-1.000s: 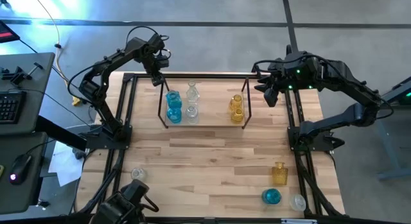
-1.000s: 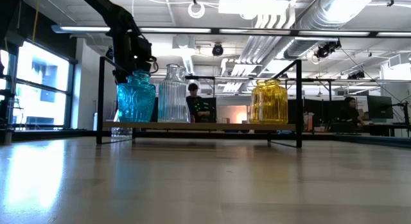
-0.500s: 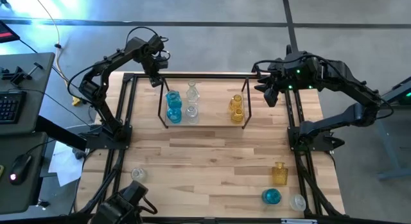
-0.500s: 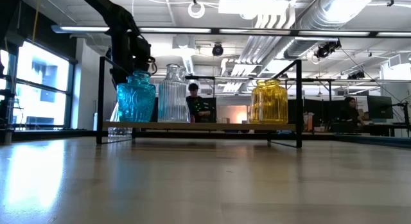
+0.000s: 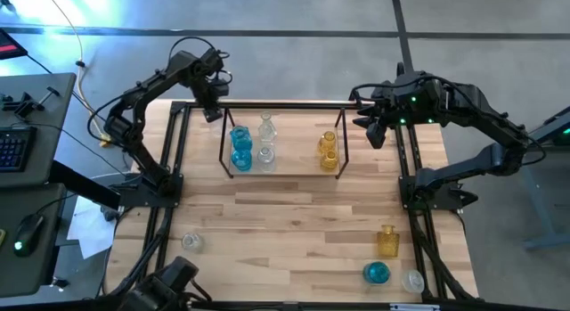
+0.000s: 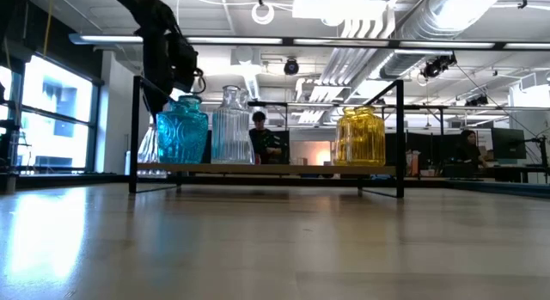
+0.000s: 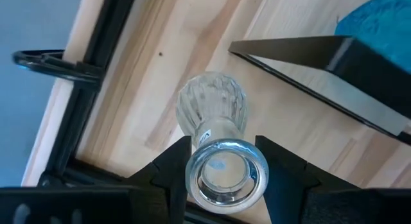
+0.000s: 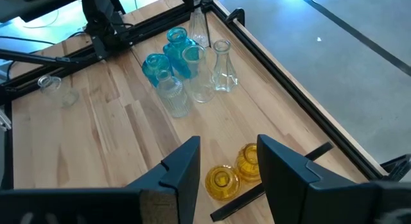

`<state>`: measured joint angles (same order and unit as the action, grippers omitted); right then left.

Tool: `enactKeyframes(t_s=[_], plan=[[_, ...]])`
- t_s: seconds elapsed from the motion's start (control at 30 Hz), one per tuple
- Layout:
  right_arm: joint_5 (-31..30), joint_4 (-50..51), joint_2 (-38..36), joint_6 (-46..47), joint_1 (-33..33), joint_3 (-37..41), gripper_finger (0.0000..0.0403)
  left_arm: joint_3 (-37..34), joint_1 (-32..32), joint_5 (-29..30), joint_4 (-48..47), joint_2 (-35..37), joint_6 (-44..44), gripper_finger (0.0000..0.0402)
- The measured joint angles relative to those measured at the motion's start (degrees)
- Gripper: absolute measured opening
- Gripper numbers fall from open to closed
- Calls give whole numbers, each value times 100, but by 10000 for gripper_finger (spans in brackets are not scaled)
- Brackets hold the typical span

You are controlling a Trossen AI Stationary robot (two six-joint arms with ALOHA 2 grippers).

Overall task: Sort vases onto shelf
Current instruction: Put the transparent vase on the shelf

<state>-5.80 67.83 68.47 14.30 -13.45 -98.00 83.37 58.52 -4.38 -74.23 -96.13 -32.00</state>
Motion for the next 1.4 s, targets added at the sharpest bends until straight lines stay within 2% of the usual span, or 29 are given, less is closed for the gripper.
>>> enactKeyframes(t_s=[0.37, 0.63, 0.93, 1.17, 1.4], plan=[[10, 0, 1, -188, 0, 0, 136, 0, 0, 3, -132, 760, 333, 139], [168, 0, 2, -275, 2, 0, 136, 0, 0, 4, -763, 1006, 511, 139], [245, 0, 2, -281, 2, 0, 136, 28, 0, 92, -896, 1416, 699, 139], [269, -7, 2, -376, 2, 0, 136, 458, 0, 277, -1130, 1674, 832, 139], [289, -177, 4, -430, 2, 0, 136, 1190, 0, 275, -1231, 1750, 1014, 139]])
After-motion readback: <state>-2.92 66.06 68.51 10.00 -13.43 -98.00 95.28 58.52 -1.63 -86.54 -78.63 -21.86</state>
